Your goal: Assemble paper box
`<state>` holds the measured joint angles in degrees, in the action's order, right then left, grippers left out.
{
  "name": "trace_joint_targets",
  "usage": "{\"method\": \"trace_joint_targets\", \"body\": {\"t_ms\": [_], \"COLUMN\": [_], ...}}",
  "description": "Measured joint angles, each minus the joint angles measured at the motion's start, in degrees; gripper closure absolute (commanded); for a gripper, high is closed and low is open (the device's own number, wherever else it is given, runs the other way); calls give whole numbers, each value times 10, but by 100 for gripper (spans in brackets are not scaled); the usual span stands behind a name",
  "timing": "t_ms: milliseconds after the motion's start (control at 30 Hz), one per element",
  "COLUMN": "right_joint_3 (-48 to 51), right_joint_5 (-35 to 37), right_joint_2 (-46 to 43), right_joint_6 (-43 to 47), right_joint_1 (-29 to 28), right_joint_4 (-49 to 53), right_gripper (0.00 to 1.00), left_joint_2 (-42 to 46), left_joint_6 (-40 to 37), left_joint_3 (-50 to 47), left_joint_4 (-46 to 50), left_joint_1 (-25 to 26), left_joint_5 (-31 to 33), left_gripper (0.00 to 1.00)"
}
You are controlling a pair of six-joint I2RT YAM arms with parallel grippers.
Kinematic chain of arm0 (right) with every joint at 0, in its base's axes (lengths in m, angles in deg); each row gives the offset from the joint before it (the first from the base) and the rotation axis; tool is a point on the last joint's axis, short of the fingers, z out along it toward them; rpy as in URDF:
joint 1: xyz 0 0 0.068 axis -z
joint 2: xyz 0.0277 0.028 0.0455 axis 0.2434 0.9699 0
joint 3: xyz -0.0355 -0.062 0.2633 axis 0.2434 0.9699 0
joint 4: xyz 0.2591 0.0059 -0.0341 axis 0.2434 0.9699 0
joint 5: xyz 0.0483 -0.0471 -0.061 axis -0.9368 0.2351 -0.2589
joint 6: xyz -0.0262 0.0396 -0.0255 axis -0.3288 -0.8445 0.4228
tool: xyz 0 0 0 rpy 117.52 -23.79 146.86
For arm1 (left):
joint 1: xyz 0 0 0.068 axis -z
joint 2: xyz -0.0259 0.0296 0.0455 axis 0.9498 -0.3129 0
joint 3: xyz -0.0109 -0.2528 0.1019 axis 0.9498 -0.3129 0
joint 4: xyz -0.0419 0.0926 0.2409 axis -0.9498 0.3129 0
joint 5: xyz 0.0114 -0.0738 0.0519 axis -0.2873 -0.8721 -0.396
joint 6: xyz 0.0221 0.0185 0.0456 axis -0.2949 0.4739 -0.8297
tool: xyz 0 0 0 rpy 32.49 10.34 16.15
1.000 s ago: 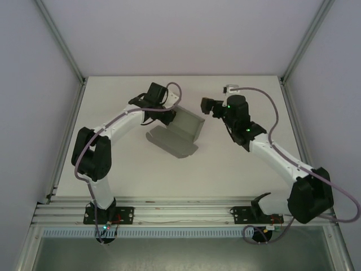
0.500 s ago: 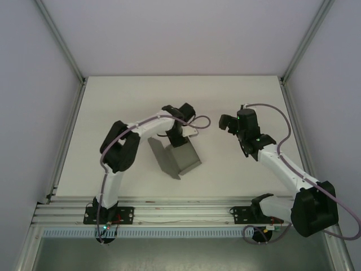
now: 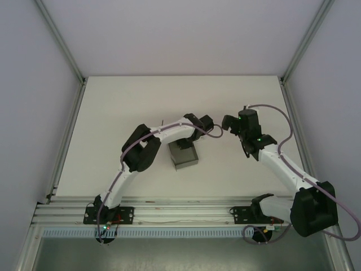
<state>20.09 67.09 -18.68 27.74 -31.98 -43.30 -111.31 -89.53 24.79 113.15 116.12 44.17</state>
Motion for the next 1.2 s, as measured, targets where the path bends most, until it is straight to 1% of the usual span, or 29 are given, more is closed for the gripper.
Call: {"method": "trace_joint_targets", "body": {"t_ms": [33,67,133,200,400,467,500,700,1000,1100,1200], "right_joint_3": [0,0,0,0,0,1,2,8,9,10,10], "right_joint_5": [-1,-3,-6,-9,-32,-44,-50,-69,-78,-85,-120], "right_joint_2": [0,0,0,0,-35,-51,-60,-100,-136,-136,-123], "right_joint_6": [-2,-2,-2,-2,11,18,21,37,46,51,86], "right_joint_1": [0,0,-1,0,0,0,0,0,9,16,20], "right_joint_4": [0,-2,-4,-4,-3,-3,-3,7,23,25,24], "right_gripper": [0,0,0,0,0,0,0,0,0,0,0], "left_joint_2": [-1,-1,-1,7,42,55,61,107,188,217,267], "left_joint_6": [-3,-5,-12,-19,-45,-57,-64,-106,-134,-109,-38], "left_joint_3": [0,0,-3,-5,-34,-45,-50,-63,-65,-68,-87], "left_joint_4": [-2,-3,-12,-24,-64,-70,-71,-70,-91,-123,-181], "left_joint_1": [0,0,-2,-7,-27,-29,-29,-28,-37,-59,-102], "left_joint_5": [5,9,14,15,-29,-50,-60,-134,-211,-244,-277], "left_gripper": [87,76,60,55,36,16,1,0,0,0,0]}}
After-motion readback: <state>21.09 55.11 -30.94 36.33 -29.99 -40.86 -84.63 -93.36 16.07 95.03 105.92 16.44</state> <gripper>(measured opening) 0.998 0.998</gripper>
